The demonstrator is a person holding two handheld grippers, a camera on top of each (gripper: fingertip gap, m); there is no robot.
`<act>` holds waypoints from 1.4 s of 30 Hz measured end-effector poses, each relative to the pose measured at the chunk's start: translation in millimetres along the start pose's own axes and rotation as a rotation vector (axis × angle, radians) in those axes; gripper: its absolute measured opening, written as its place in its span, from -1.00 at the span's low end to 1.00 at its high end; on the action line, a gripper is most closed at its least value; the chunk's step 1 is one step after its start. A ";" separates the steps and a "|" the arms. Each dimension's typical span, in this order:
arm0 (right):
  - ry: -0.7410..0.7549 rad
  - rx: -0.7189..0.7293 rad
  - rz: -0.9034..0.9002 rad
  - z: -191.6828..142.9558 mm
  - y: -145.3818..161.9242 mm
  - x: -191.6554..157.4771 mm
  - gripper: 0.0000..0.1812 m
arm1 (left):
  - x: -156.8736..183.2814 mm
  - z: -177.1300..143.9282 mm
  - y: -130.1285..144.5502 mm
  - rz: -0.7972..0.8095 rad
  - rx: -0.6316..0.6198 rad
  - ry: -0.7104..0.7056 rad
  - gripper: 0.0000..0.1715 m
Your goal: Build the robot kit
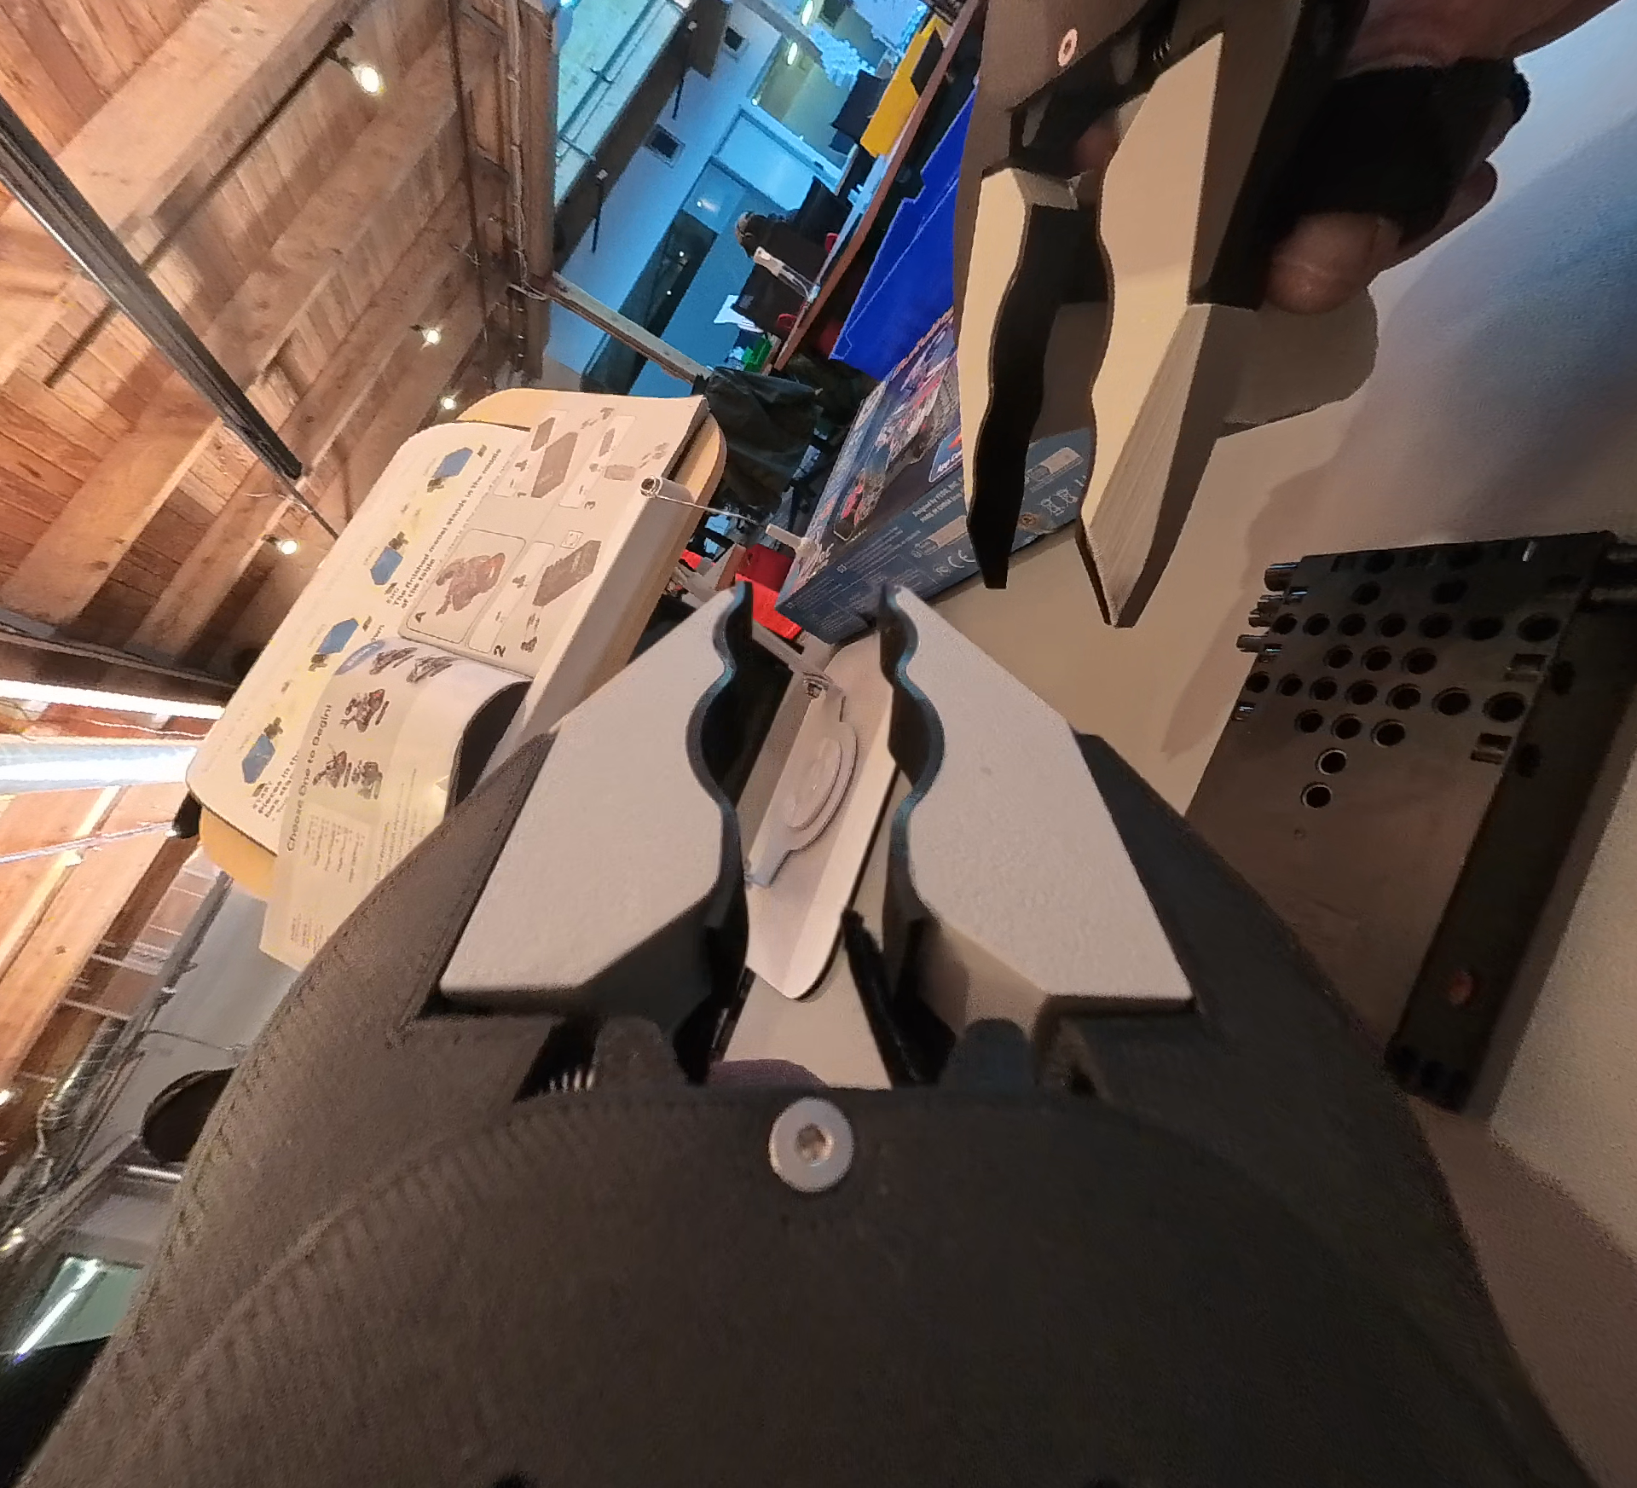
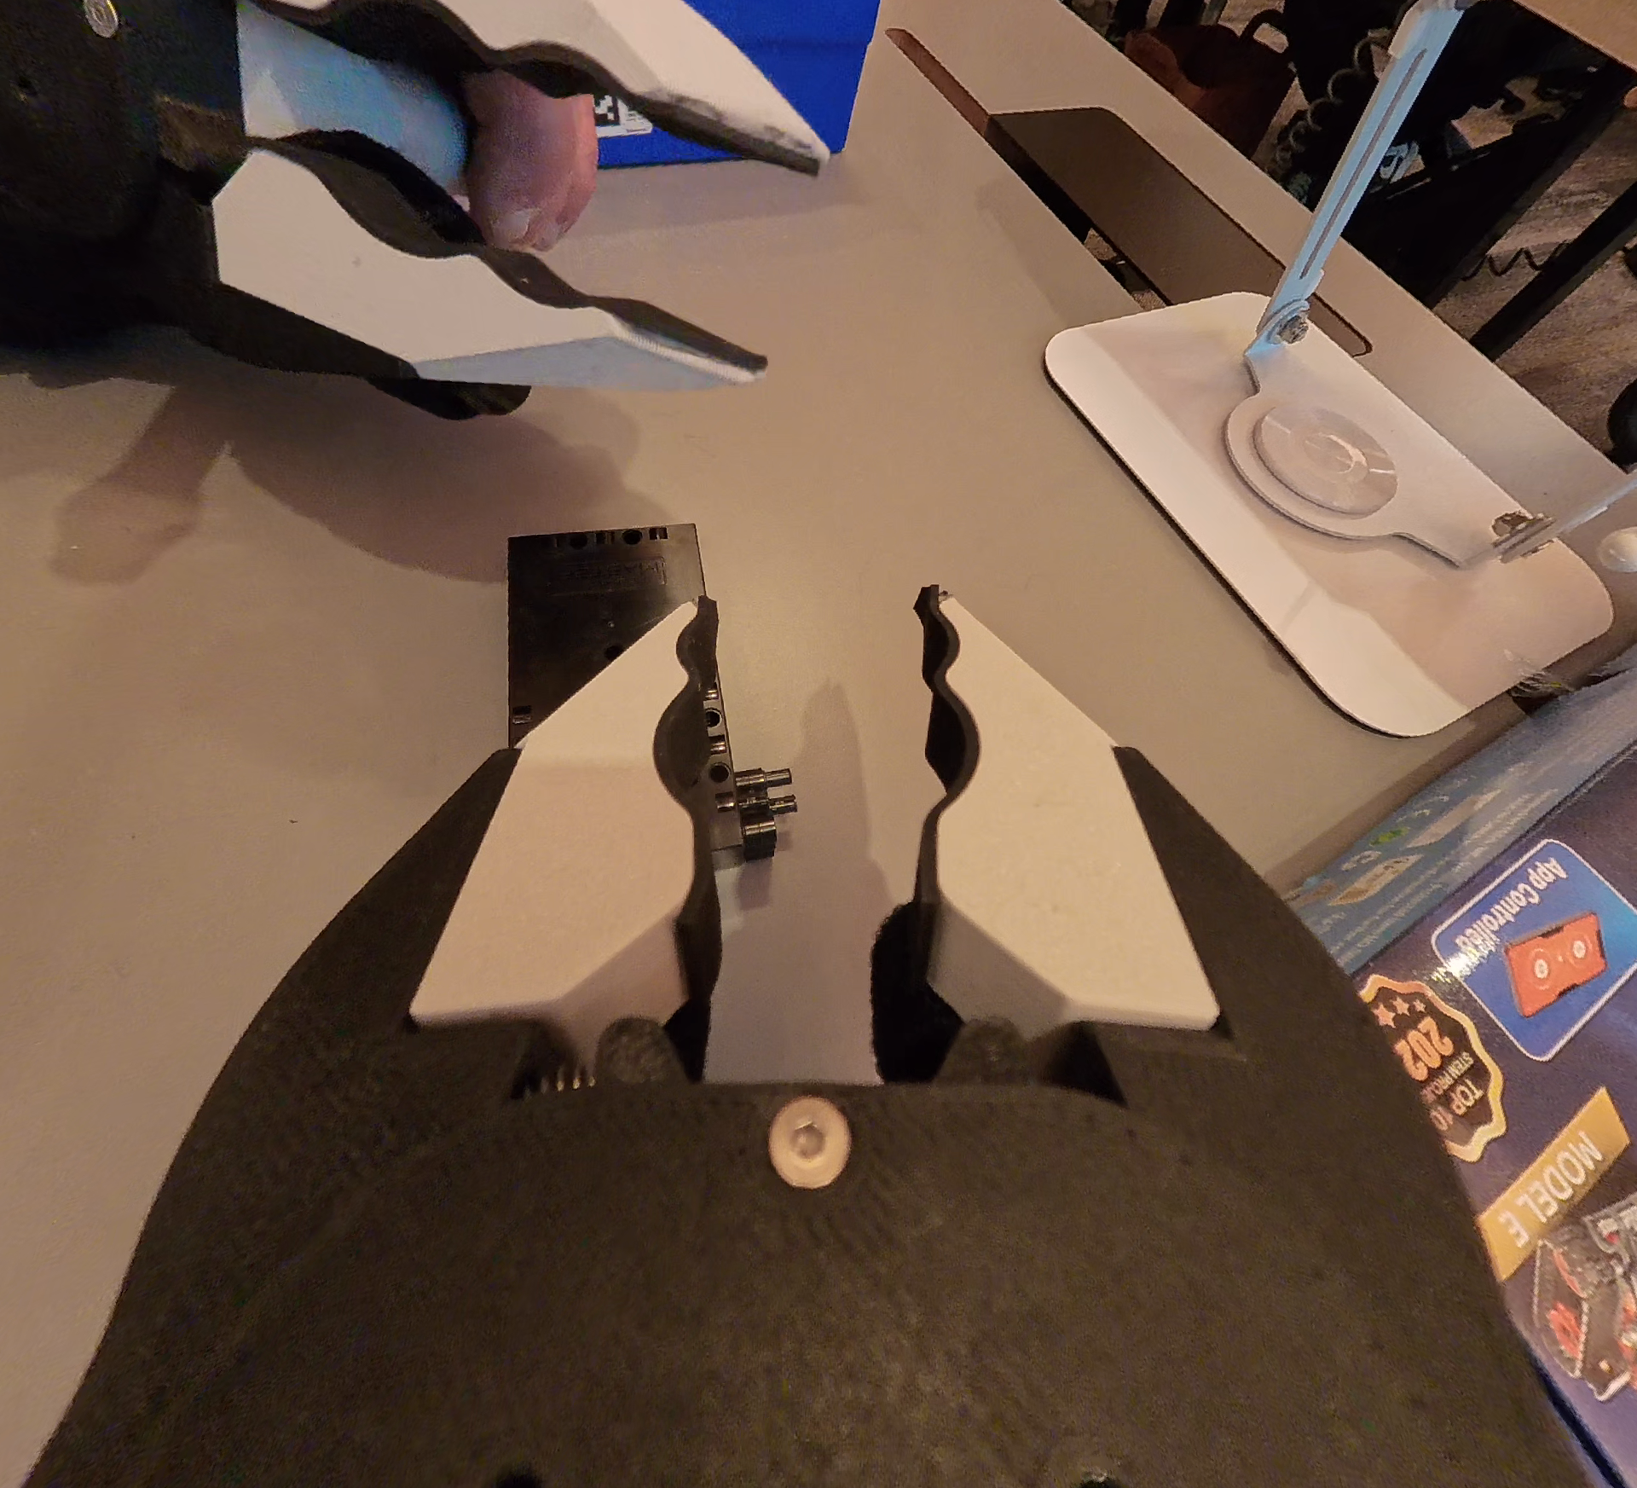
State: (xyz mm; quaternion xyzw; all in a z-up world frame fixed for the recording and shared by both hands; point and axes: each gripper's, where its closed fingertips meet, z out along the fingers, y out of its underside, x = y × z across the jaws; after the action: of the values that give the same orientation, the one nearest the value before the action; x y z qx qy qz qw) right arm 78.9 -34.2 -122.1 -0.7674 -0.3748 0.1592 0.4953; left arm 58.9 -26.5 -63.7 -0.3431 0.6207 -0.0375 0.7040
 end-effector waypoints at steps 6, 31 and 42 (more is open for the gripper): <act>0.001 0.002 0.000 -0.2 -0.3 0.2 -0.49 | 7.7 -0.7 1.3 0.021 -0.006 0.034 -1.00; -0.217 0.281 0.244 -26.9 -39.5 -7.0 -0.80 | 7.5 3.1 15.2 -0.122 -0.033 0.063 -0.95; -0.233 0.295 0.247 -29.7 -42.0 -8.4 -0.88 | 3.9 2.5 18.6 -0.218 -0.016 0.070 -1.00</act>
State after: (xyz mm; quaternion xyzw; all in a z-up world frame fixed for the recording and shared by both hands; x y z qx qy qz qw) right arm 74.1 -49.8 -72.6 -0.7033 -0.3053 0.3594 0.5320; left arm 55.1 -13.1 -76.9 -0.4127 0.6041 -0.1210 0.6709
